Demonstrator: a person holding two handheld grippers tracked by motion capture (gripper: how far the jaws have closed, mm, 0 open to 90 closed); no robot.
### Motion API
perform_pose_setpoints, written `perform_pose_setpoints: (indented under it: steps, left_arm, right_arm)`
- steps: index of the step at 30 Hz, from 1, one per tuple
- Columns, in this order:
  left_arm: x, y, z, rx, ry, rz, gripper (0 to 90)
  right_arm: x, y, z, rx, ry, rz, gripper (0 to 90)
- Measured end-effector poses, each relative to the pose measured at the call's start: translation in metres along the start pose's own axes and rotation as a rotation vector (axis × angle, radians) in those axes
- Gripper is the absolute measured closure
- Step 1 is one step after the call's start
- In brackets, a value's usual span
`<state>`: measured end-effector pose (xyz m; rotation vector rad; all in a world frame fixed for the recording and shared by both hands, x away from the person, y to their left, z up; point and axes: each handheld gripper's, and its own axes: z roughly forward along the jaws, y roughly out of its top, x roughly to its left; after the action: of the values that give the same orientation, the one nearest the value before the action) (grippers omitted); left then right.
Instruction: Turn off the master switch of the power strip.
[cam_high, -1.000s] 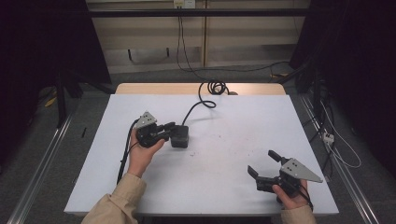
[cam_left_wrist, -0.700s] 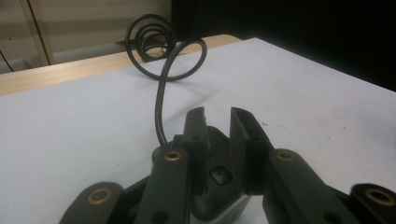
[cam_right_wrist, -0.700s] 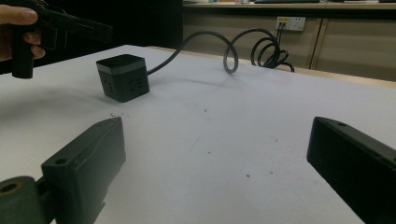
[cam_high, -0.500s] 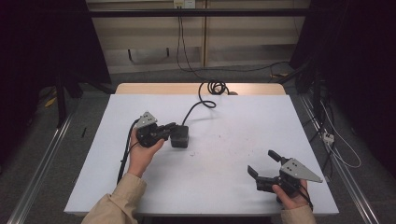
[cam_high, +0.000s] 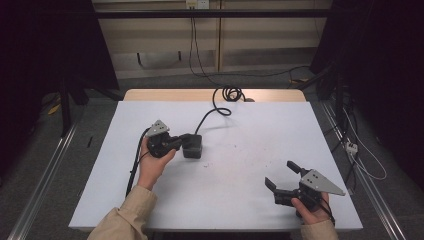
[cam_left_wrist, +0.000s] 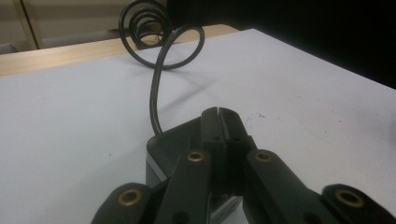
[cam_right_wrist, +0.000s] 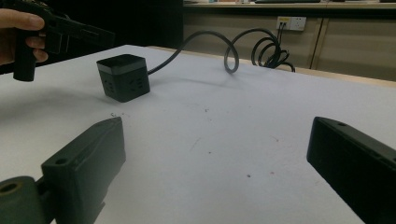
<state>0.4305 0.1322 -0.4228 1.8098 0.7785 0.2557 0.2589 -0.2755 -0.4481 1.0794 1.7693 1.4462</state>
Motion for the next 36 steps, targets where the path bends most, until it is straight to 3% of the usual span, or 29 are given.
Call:
perform_pose_setpoints:
  steps: [20,36]
  left_arm:
    - [-0.0026,-0.0035,0.0037,0.051,-0.009,-0.012,90.0]
    - [-0.0039,-0.0045,0.0060,0.068,0.000,0.001,90.0]
  right_arm:
    - [0.0003,0.0003,-0.0001,0.000,0.002,0.002,4.2]
    - [0.0006,0.0003,0.0001,0.002,0.006,0.002,4.4]
